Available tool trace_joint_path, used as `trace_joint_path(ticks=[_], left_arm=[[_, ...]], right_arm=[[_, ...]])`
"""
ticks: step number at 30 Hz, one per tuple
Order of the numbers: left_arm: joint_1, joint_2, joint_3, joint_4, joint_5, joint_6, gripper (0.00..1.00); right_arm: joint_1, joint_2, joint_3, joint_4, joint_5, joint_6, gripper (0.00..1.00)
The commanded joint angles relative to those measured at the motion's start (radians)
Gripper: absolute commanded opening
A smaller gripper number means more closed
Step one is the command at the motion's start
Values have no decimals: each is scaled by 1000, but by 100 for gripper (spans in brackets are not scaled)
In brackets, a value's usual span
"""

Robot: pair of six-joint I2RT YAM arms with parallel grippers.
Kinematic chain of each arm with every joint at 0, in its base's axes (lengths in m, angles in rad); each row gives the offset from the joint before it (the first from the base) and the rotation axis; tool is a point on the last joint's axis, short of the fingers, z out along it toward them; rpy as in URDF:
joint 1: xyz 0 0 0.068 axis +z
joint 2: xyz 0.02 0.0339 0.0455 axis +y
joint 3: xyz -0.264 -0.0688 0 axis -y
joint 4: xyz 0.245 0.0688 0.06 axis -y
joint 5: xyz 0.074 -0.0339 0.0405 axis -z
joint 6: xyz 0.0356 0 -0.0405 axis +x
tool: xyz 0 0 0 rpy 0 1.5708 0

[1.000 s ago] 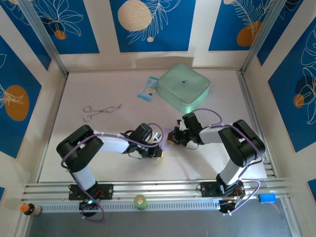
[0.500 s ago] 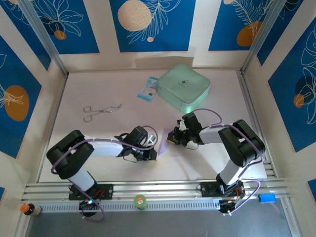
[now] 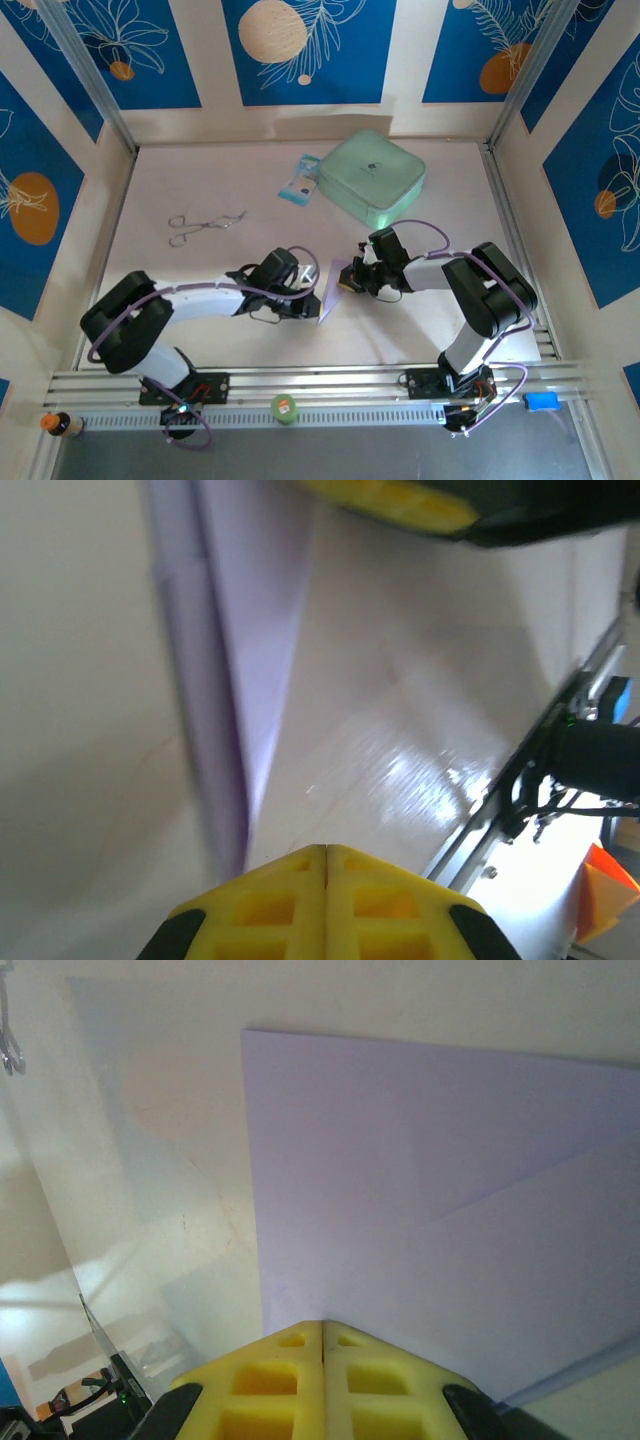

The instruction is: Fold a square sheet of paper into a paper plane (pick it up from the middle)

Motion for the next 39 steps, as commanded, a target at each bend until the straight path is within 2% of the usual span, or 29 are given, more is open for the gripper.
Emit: trace_joint_path(ticks=[1,7,11,22,30,34,39], left_arm=[[-4,71,61,57,96,18,5],[-4,147,55,41,117,29,7],[-3,141,20,-44,64,48,7],[-3,62,-87,-136,1,53,5],[-3,-73,-13,-128,-50,65,4],[-2,-11,66,-72,-35,67,5],[-2,151,184,-12,8,55,7]], right_arm=[[-8,17,-16,-124,66,-8,1],[-8,16,-12,-134,67,-10,1],[-8,18,-11,-139,69,-11,1],[-13,24,-13,-133,66,-11,0],[-11,25,-7,-135,60,-11,0],[-11,30,-4,-136,60,-10,0],[-10,32,-2,-127,54,-6,1]])
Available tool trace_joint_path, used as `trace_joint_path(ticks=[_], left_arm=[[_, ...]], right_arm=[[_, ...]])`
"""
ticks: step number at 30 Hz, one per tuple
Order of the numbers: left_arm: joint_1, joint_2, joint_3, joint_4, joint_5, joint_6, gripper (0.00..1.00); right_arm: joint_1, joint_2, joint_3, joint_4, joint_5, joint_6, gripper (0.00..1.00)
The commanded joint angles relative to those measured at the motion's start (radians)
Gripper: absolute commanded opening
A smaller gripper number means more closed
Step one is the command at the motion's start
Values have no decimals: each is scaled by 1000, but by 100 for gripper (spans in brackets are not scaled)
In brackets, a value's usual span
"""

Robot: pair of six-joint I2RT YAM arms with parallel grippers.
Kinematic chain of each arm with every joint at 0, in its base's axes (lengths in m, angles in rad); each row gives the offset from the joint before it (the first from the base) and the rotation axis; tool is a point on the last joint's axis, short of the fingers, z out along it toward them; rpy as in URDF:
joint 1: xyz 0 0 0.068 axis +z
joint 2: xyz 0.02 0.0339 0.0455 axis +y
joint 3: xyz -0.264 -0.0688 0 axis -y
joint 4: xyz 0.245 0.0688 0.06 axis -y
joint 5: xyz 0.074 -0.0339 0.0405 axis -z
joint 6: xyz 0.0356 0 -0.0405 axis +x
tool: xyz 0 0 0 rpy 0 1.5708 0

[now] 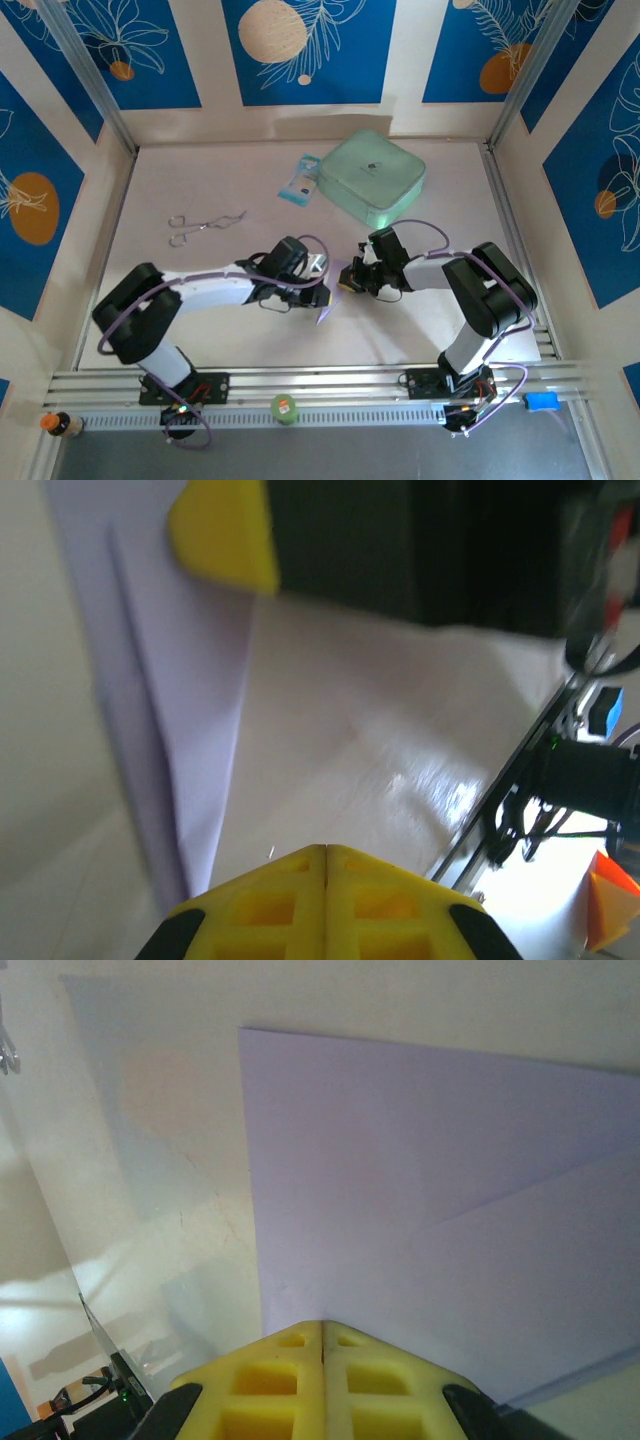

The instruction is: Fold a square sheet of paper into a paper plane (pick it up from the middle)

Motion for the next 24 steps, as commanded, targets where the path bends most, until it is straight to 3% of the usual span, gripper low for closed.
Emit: trace_joint_path(ticks=[1,9,16,24], left_arm=[[-2,91,59,35,35,5,7],[-3,179,34,-4,32,41,7],[-4,89,-122,-13,4,34,7],[-4,-30,-143,-112,-30,74,7]], right_arm=[[-9,33,-8,-106,55,-6,1],[-8,26,-8,-106,55,-6,1],[-9,24,-15,-106,60,-6,1],[-8,26,-17,-102,58,-4,1]])
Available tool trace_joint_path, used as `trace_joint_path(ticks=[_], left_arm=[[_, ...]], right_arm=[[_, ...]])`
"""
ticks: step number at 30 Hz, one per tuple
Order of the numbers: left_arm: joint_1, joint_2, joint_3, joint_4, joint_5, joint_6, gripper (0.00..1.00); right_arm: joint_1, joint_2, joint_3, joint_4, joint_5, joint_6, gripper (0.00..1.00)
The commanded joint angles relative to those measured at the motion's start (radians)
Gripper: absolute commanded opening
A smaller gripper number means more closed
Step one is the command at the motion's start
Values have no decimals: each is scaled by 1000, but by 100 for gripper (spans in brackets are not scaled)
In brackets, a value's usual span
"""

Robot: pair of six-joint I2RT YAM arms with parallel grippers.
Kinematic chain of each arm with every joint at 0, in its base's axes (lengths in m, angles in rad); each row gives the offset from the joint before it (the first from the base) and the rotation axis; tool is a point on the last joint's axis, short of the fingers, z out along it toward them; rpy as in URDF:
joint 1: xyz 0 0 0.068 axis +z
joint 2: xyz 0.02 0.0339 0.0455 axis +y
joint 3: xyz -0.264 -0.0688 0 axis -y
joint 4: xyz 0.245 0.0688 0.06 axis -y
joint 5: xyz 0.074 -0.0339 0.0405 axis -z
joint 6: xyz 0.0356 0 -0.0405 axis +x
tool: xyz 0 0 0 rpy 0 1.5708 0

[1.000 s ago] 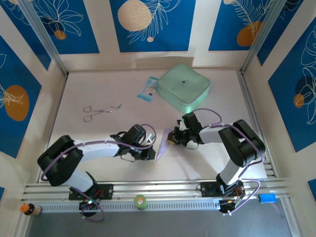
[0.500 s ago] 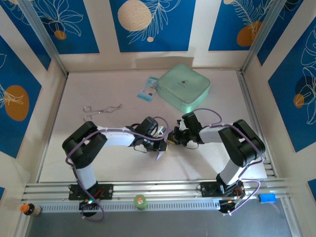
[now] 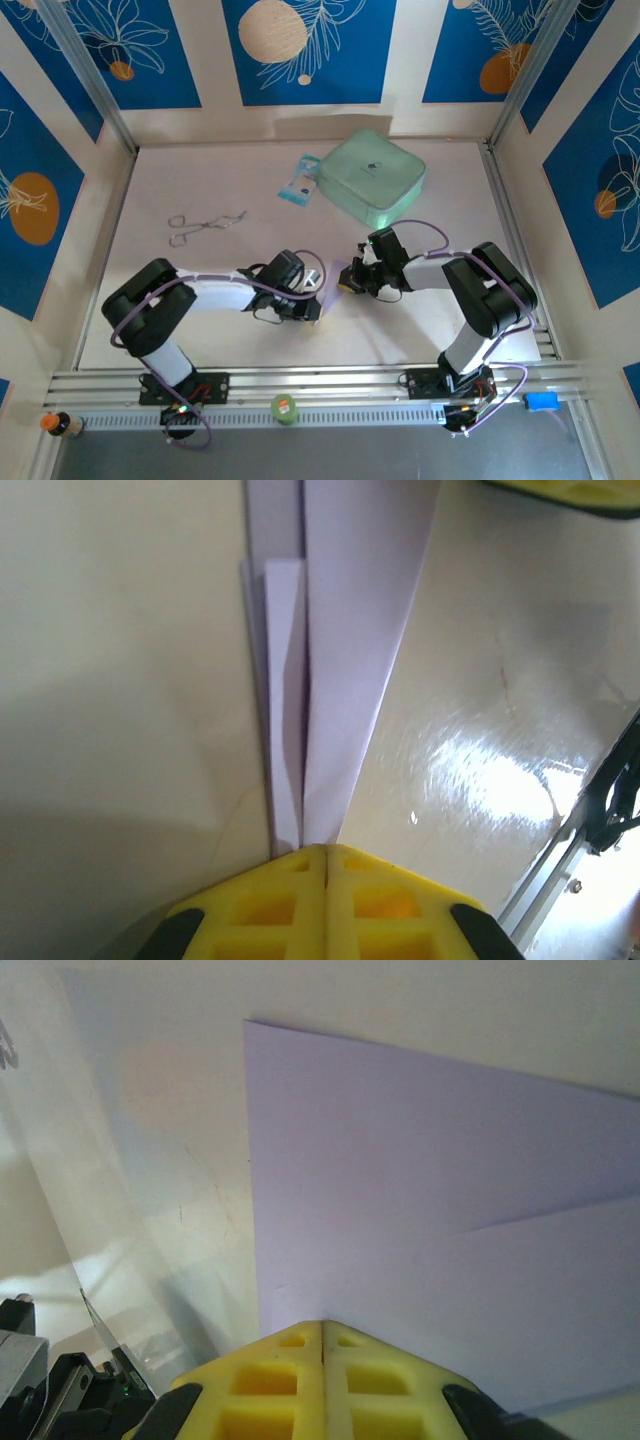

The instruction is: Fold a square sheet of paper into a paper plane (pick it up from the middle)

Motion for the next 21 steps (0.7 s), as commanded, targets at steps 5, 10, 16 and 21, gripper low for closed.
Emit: trace_joint_path(ticks=[5,10,16,21], left_arm=[[-3,-102,35,-121,-36,35,7],[-1,-40,123,-75,-30,31,11],[0,114,236,-34,-10,26,12],[2,201,261,-32,-29,32,12]], right_arm=[[-10,21,-19,-95,64,-1,1],[-7,22,-18,-95,66,3,1],[-2,25,-13,-90,58,5,1],[2,22,-9,-86,50,5,1]])
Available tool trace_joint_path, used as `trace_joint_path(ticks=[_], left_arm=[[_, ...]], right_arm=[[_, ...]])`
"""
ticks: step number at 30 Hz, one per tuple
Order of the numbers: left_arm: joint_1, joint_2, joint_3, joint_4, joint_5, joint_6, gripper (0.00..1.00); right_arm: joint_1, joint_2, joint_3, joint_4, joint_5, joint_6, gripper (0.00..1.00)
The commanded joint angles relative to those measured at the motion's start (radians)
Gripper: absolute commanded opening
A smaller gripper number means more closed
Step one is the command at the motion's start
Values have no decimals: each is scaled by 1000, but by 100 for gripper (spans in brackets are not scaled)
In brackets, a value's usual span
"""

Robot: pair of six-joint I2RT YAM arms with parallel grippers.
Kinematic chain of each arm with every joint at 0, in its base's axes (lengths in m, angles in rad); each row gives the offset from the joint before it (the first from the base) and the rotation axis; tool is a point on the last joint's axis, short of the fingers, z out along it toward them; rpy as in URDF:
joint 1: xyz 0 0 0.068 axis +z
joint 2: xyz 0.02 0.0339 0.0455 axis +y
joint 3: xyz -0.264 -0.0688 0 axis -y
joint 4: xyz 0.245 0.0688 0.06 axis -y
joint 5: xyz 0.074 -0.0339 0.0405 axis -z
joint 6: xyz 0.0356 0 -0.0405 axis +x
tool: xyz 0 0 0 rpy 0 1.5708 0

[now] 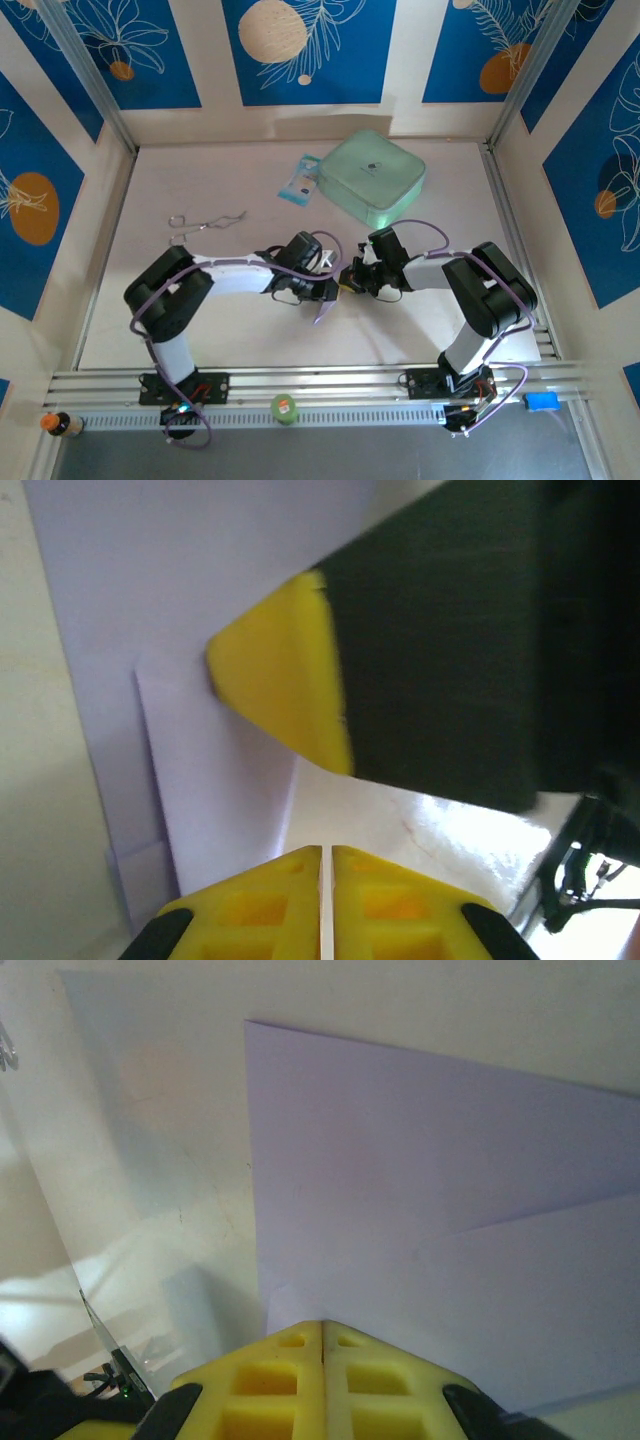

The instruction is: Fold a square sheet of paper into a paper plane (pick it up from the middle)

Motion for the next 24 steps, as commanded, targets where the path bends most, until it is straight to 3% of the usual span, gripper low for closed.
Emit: trace_joint_path(ticks=[1,7,14,19,24], left_arm=[[1,48,22,-9,-9,19,12],[0,34,-74,-21,-30,-22,0],[-6,2,-209,87,17,-74,0],[-7,0,-192,73,24,-62,0],[-6,-1,-188,60,14,-62,0]], right_arm=[[2,21,-8,-85,48,5,1],[-14,-31,13,-126,47,-24,2],[-39,-165,21,-146,49,-55,4],[18,-119,37,-88,12,-45,4],[68,-32,58,-108,68,-24,3]])
